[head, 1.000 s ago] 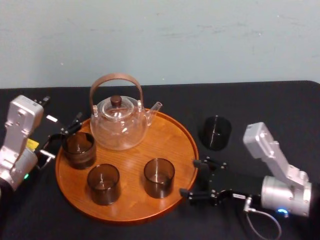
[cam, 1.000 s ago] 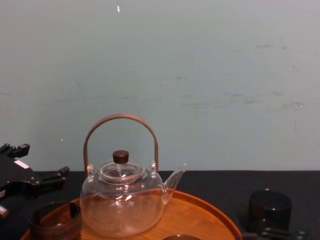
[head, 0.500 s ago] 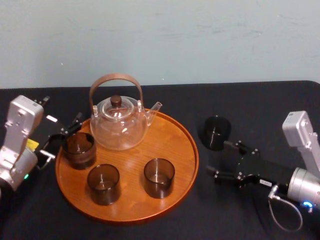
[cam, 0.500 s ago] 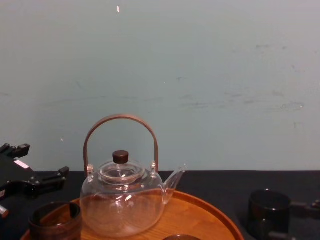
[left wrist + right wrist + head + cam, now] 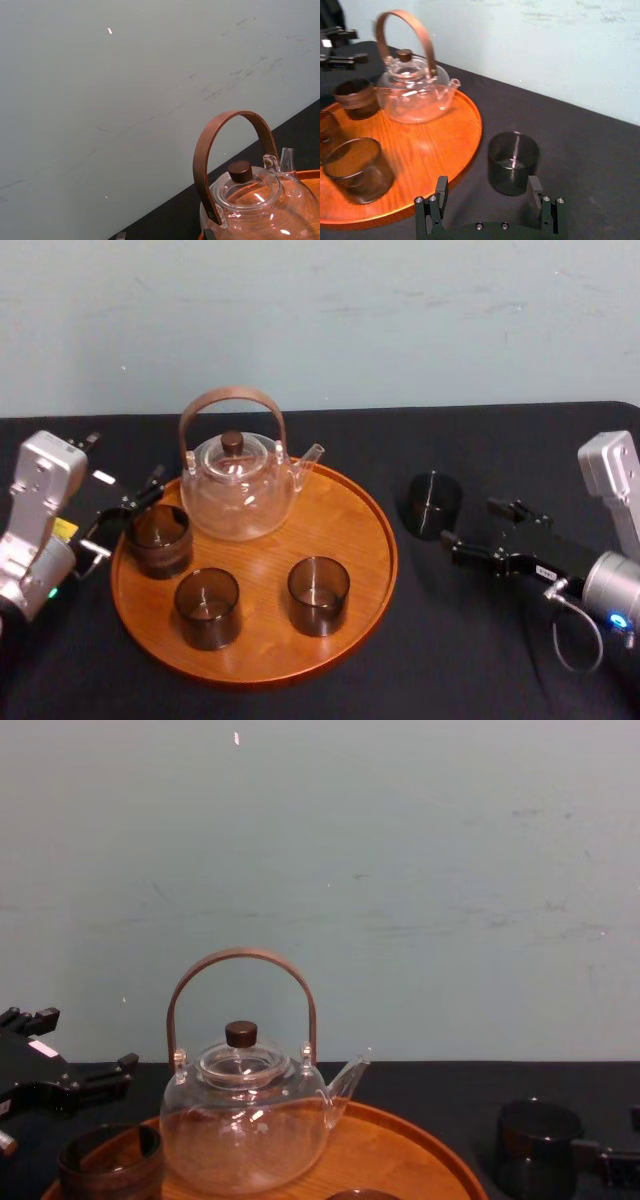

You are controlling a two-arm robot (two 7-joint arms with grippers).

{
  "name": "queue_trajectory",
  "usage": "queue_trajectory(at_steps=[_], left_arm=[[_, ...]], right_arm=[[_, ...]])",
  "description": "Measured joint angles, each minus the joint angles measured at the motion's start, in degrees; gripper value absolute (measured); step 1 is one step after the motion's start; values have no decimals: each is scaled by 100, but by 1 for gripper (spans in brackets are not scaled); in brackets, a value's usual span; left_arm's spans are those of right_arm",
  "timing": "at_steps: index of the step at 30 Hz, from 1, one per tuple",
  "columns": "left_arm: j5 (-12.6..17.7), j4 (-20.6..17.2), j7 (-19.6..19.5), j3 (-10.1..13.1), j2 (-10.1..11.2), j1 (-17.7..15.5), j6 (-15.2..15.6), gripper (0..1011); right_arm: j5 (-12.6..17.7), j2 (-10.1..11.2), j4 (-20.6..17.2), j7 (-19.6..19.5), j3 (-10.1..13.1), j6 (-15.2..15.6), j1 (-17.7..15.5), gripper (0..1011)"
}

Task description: Pick up the glass from the table and place it on the tray.

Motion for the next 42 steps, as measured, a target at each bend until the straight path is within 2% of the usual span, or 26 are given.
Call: queue_trajectory(at_steps=[9, 15, 22, 29, 42], left_arm=[[0, 0, 0, 0, 0, 0, 0, 1001], [0, 0, 0, 0, 0, 0, 0, 1001], [0, 0, 0, 0, 0, 0, 0, 1001], [0, 0, 0, 0, 0, 0, 0, 1001], [0, 0, 0, 0, 0, 0, 0, 1001]], right_arm=[[-81, -169, 162, -177, 23, 542, 199, 1002], [-179, -250, 303, -196, -90, 957, 431, 1002], [-291, -353, 436, -232, -188, 1259, 660, 1002], [-411, -500, 634, -269, -254, 1413, 893, 1002], [-679, -769, 1057, -246, -343, 1423, 1252, 1002]])
